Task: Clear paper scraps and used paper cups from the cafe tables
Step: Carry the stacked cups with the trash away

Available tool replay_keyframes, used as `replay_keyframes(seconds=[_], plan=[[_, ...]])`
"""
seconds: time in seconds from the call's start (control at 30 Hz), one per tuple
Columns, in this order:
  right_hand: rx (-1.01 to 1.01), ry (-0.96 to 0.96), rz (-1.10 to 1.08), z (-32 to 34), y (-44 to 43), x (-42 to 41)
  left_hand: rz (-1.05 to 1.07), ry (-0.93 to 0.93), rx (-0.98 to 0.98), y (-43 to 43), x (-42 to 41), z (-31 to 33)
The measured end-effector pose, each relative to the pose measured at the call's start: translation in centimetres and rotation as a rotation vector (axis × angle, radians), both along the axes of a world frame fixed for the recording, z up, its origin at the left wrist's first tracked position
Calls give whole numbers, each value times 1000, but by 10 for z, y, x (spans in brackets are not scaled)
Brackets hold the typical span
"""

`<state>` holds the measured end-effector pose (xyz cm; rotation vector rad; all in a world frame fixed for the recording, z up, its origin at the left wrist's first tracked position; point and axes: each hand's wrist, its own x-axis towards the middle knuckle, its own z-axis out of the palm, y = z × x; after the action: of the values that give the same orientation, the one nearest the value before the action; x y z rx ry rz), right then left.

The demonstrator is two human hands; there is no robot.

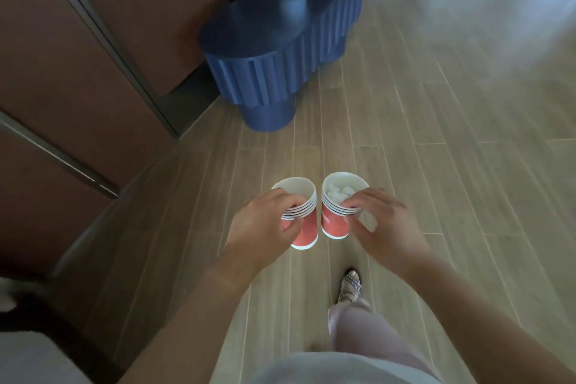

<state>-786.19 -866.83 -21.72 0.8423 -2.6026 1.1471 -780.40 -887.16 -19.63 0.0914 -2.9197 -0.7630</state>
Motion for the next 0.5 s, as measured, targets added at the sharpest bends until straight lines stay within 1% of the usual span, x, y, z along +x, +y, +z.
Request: replay_keyframes(seconds=[0.17,0.33,0.5], plan=[[-1,-22,-20,-6,-5,-110,-23,9,2,-5,-116,-8],[28,-39,9,-5,-1,-236,-13,3,21,-1,-243,-9],[17,32,-11,4,-6,-344,-48,40,34,-3,-352,-1]])
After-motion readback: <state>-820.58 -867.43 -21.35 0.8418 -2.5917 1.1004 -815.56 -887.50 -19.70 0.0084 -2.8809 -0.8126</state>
